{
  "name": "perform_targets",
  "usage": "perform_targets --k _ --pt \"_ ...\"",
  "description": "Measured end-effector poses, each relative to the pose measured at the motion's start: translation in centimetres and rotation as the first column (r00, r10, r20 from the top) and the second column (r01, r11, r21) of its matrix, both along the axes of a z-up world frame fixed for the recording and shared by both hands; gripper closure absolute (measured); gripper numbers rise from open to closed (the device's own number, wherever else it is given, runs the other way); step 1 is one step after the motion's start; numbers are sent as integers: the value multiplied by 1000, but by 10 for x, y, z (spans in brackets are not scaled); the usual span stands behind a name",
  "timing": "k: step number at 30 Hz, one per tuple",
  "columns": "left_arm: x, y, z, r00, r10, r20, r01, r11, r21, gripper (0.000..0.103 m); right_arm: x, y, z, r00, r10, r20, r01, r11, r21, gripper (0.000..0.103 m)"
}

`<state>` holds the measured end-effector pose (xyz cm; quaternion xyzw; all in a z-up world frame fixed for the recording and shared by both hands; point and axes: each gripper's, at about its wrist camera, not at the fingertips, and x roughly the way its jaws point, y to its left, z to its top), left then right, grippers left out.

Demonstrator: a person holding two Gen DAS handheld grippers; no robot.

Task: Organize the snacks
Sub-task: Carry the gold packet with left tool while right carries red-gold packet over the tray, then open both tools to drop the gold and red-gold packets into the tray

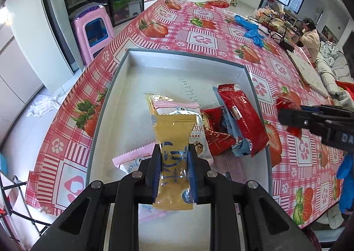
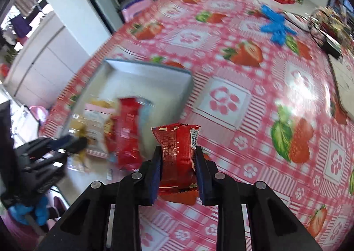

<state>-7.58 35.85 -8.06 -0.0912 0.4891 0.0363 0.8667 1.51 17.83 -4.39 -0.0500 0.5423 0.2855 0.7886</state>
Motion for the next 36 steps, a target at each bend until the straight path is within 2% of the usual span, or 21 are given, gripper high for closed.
perform_targets --k 2,4,6,9,12,13,14,15,16,17,18,20,23,27,36 --pt "2 0 -1 1000 2 -2 -2 1000 6 77 -3 18 4 998 55 -43 -53 998 46 74" --pt "4 1 -3 1000 4 -8 -4 1000 8 77 -8 37 -3 992 100 -82 -96 994 49 74" --pt "9 4 -6 1000 14 -11 -14 1000 13 74 -12 60 -18 986 137 -100 -137 991 8 74" --pt "17 8 -9 1000 26 -10 -26 1000 3 68 -1 79 -34 988 126 -91 -131 990 -44 74" --pt "21 10 -9 999 53 -6 -53 998 24 39 22 86 -40 994 89 -70 -95 992 -85 74" --pt "20 11 -7 998 62 6 -63 998 30 24 26 86 -39 994 86 -70 -92 992 -88 74" --pt "19 11 -6 998 65 18 -66 997 34 19 28 87 -38 993 88 -76 -94 992 -87 73" --pt "17 11 -4 997 69 27 -70 997 45 19 27 87 -35 992 98 -81 -105 991 -79 63" --pt "18 11 -4 997 71 22 -72 996 53 18 24 87 -31 991 111 -75 -116 991 -72 46" --pt "18 11 -6 997 77 4 -77 995 60 17 21 86 -26 991 115 -63 -120 990 -78 6" --pt "18 11 -7 997 81 -11 -80 995 66 16 18 86 -22 992 120 -46 -123 990 -73 0" --pt "19 11 -10 996 88 -30 -85 993 87 7 10 87 -14 992 123 -15 -124 988 -93 0" --pt "14 9 -11 993 108 -40 -103 987 123 7 0 86 -6 991 131 0 -129 984 -124 0" --pt "5 9 -5 992 123 -13 -121 987 104 7 -9 81 -1 992 128 -1 -128 985 -117 0" --pt "-4 1 0 993 118 -26 -114 987 116 7 -17 76 -5 993 121 -1 -120 981 -149 0"
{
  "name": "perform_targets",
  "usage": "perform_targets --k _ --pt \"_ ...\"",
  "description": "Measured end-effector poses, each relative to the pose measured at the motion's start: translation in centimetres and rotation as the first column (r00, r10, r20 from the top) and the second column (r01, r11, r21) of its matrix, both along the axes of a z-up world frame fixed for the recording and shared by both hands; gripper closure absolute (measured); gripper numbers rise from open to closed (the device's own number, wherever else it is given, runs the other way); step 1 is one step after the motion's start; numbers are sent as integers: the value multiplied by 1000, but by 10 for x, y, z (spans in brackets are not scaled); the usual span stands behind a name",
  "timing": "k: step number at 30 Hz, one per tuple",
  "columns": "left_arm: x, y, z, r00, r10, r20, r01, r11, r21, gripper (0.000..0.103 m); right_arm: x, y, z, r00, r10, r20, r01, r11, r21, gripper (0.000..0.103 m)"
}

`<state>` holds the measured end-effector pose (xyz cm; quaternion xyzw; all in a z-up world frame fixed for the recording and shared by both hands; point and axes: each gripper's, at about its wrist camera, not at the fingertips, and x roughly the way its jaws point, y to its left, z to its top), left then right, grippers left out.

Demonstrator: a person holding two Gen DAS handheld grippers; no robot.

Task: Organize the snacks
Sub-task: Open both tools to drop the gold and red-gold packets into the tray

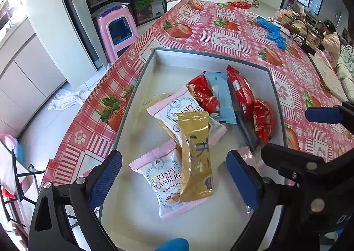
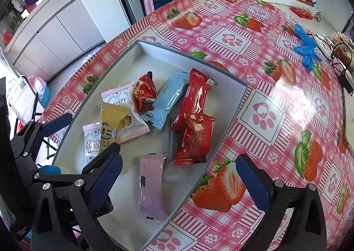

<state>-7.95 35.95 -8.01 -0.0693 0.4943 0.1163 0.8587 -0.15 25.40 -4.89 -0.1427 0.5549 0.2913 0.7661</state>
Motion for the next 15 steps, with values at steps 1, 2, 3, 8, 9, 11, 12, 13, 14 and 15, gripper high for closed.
perform_targets --k 1,2,3,8,9,11,12,13,14,15 --pt "-1 -1 0 1000 -2 -3 2 1000 1 7 -1 -1 0 1000 -3 -2 3 1000 -2 0" --pt "-2 -2 0 1000 -4 -9 4 1000 4 7 -1 -2 -1 1000 -4 -3 4 1000 -5 0" --pt "-2 -3 0 1000 -5 -13 5 1000 5 7 -3 -3 -1 1000 -4 -4 4 1000 -8 0" --pt "-4 -5 -3 999 0 -34 0 1000 2 6 -6 -7 -2 1000 -4 -9 4 1000 -16 0" --pt "-4 -6 -4 999 0 -35 0 1000 -1 6 -8 -7 -1 1000 -3 -10 3 1000 -17 0" --pt "-6 -6 -5 999 1 -38 -1 1000 -3 6 -8 -8 -1 1000 -1 -11 1 1000 -19 0" --pt "-8 -6 -5 1000 0 -26 0 1000 -4 6 -9 -8 -1 1000 -1 -11 1 1000 -20 0" --pt "-10 -6 -4 1000 -3 -11 3 1000 -8 6 -10 -8 -1 1000 -1 -12 1 1000 -20 0" --pt "-12 -6 -2 1000 -7 7 7 1000 -14 6 -10 -8 -1 1000 -1 -13 1 1000 -20 0" --pt "-14 -7 -1 1000 -16 16 17 1000 -21 6 -10 -8 -1 1000 -1 -15 0 1000 -19 0"
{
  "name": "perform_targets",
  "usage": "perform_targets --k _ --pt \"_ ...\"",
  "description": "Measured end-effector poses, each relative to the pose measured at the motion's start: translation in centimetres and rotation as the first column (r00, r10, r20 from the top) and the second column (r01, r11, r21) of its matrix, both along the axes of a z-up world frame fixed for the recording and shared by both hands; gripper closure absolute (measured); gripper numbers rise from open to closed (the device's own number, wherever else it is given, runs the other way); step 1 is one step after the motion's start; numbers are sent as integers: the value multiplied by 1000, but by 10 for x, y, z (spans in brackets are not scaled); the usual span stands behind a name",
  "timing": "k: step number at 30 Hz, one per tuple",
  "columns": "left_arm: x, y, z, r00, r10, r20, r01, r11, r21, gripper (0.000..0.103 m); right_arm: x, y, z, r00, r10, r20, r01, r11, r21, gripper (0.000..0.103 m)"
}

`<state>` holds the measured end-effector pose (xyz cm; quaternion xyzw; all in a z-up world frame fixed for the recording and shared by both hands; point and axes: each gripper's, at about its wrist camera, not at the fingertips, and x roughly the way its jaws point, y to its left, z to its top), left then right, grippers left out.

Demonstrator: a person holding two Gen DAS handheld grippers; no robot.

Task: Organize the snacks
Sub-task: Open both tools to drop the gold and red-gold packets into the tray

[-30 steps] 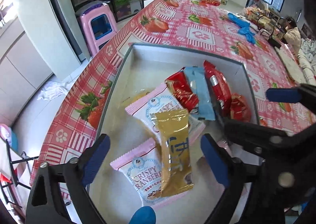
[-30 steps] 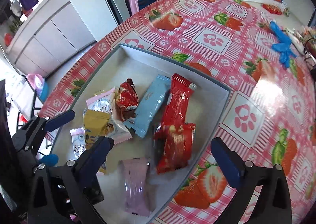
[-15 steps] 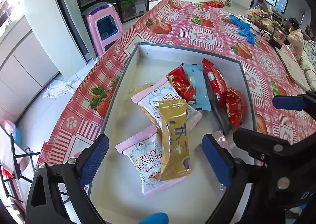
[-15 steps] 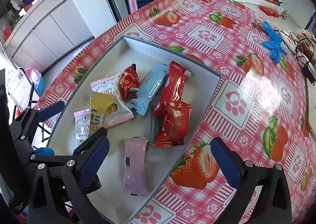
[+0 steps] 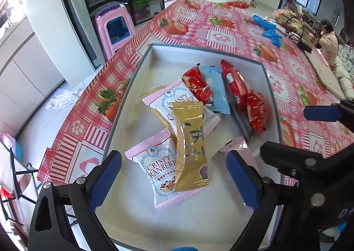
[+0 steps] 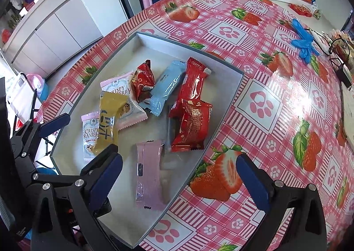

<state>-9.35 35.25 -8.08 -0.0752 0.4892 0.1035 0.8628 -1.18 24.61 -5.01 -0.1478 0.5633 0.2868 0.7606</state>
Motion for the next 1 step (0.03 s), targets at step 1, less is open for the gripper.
perform_targets --k 1 --pt "-1 -1 1 1000 -5 1 5 1000 1 6 -1 0 0 1000 1 -1 -1 1000 2 0"
